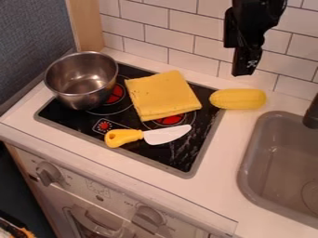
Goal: Moved the yellow knife between the burner and the sink
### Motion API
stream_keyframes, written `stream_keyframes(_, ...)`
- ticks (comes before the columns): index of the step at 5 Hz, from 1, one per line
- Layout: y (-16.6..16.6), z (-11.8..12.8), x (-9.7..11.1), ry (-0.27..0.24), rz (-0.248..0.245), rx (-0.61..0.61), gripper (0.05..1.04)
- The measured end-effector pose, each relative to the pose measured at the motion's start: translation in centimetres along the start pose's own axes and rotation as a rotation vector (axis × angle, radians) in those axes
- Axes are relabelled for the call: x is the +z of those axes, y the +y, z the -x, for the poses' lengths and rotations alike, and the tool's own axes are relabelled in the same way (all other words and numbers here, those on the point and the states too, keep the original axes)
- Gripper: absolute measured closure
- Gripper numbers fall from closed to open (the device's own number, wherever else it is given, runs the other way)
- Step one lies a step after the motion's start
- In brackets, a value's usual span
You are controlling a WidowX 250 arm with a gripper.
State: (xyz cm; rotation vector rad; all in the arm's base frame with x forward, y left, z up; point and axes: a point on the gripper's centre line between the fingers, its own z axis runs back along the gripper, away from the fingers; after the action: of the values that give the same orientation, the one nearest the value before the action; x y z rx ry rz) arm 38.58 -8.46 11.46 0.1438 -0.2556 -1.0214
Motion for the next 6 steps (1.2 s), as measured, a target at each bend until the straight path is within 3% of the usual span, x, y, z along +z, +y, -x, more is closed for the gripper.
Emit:
stream_keyframes(1, -0.6, 0.4, -1.1, 0.019, 0.027, -0.001, 0.082)
stream_keyframes(2, -2.1, 2.3, -2.0, 0.036, 0.077, 0.013, 0.082)
stream_keyframes(5, -3.1, 8.6, -0.1, 0.007, 0.096, 0.088, 0.082)
stream_keyframes(6, -3.8, 11.8, -0.1, 0.004, 0.054, 0.107, 0.082)
